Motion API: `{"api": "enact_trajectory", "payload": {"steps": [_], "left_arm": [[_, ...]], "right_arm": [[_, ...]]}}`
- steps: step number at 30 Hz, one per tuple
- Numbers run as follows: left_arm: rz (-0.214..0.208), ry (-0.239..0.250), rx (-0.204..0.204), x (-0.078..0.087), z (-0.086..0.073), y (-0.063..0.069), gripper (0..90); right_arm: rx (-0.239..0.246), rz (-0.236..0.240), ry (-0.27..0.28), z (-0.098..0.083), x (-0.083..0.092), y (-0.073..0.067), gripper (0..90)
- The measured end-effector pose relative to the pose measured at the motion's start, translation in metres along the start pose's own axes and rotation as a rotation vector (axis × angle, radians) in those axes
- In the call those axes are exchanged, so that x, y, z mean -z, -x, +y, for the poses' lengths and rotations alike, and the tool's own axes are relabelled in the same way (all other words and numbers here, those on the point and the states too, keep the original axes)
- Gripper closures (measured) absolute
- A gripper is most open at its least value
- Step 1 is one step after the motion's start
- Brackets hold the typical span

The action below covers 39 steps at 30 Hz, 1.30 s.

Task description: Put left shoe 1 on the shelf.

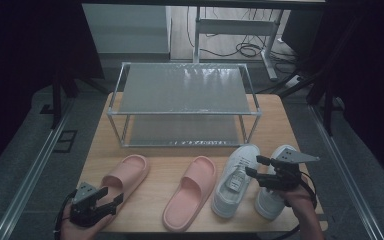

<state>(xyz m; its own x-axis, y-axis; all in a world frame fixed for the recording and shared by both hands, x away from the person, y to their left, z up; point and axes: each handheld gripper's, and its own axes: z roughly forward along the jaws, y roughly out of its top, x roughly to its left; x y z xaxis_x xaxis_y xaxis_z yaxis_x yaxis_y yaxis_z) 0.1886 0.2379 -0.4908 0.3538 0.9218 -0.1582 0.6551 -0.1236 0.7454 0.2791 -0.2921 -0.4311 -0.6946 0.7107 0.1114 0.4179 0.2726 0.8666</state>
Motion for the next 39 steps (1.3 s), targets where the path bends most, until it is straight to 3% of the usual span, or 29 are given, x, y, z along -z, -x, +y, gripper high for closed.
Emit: {"api": "enact_trajectory", "payload": {"steps": [9, 12, 17, 26, 30, 33, 39], "left_arm": [[0.015, 0.002, -0.012, -0.014, 0.008, -0.001, 40.0], [0.019, 0.009, 0.001, -0.019, 0.011, -0.005, 42.5], [0.014, 0.002, -0.011, -0.024, 0.012, -0.005, 53.1], [-0.005, -0.024, -0.08, -0.035, 0.014, 0.009, 62.6], [-0.013, -0.031, -0.112, -0.041, 0.017, 0.012, 74.4], [-0.021, -0.031, -0.112, -0.043, 0.018, 0.01, 81.8], [-0.026, -0.027, -0.118, -0.044, 0.02, 0.009, 84.3]], "right_arm": [[-0.005, -0.004, -0.002, -0.001, 0.0, 0.001, 35.4], [-0.006, -0.011, 0.01, 0.0, 0.001, 0.001, 35.4], [-0.01, -0.015, 0.013, 0.0, 0.002, 0.002, 35.4], [-0.01, -0.016, 0.01, 0.0, 0.001, 0.002, 35.4], [-0.012, -0.017, 0.008, -0.001, 0.001, 0.002, 35.4], [-0.01, -0.018, 0.006, -0.001, 0.001, 0.003, 35.4], [-0.014, -0.022, 0.005, -0.001, 0.002, 0.003, 35.4]]}}
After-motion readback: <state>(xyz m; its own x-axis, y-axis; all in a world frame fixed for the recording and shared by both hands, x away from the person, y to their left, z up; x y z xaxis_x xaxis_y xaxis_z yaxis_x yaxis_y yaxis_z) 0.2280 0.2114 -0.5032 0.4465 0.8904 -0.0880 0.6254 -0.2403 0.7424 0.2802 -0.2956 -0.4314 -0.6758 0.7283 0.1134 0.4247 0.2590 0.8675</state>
